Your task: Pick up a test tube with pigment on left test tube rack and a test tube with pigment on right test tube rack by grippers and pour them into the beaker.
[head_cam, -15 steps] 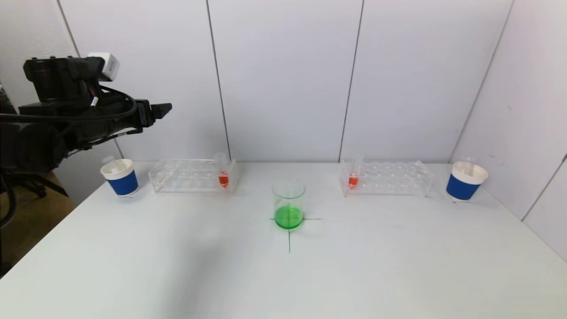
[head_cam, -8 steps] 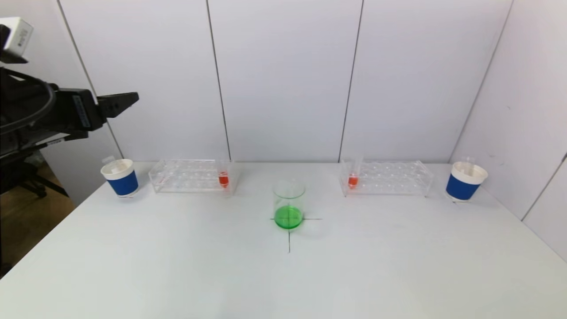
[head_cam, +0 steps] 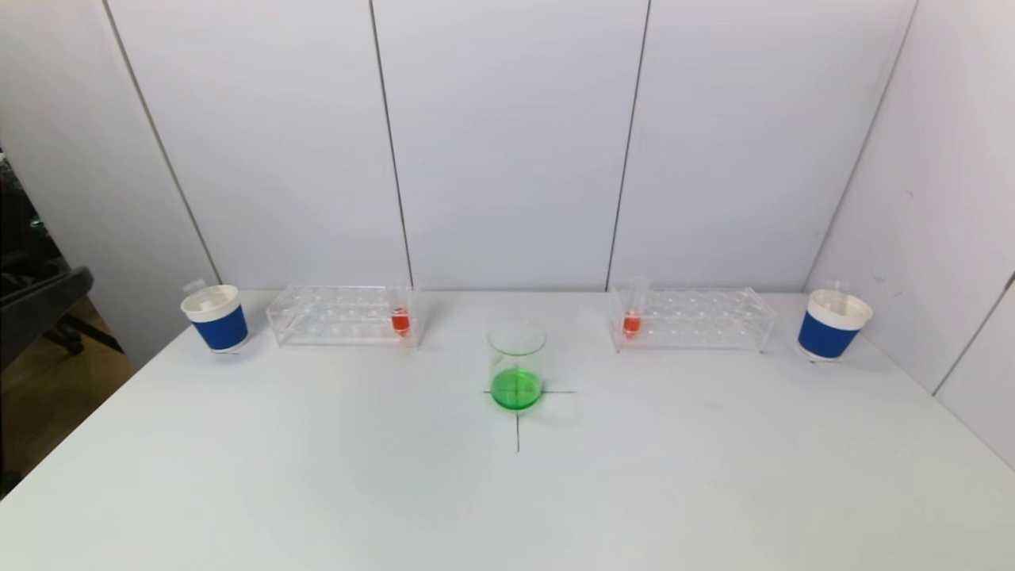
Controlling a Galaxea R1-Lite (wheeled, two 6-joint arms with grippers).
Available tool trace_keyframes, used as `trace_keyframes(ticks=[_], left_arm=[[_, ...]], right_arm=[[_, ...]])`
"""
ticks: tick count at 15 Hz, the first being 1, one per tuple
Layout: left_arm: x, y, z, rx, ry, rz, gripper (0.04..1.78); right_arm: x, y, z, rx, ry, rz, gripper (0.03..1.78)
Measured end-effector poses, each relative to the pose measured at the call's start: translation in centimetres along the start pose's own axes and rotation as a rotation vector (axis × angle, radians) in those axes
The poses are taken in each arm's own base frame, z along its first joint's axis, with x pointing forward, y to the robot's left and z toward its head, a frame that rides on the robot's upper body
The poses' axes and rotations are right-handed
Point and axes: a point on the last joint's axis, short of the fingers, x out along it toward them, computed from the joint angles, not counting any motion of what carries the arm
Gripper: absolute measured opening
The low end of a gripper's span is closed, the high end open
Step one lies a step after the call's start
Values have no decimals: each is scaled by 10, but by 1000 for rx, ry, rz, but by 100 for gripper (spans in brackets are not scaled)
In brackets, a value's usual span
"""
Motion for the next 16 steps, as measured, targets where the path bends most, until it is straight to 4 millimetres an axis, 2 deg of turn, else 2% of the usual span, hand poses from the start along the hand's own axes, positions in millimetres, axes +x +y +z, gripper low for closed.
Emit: trace_keyframes(ticks=[3, 7, 8, 13, 16], left_arm=[[-46, -6, -31, 7, 11, 13, 176], [-81, -11, -82, 21, 28, 28, 176], [-87, -12, -97, 21, 43, 29, 176], [-104, -15, -144, 42, 71, 54, 176], [-105, -15, -172, 49, 114, 95, 176]], right_arm=[[0, 0, 0, 0, 0, 0, 176], [0, 0, 0, 0, 0, 0, 176], [0, 0, 0, 0, 0, 0, 176], [0, 0, 0, 0, 0, 0, 176], [0, 0, 0, 0, 0, 0, 176]])
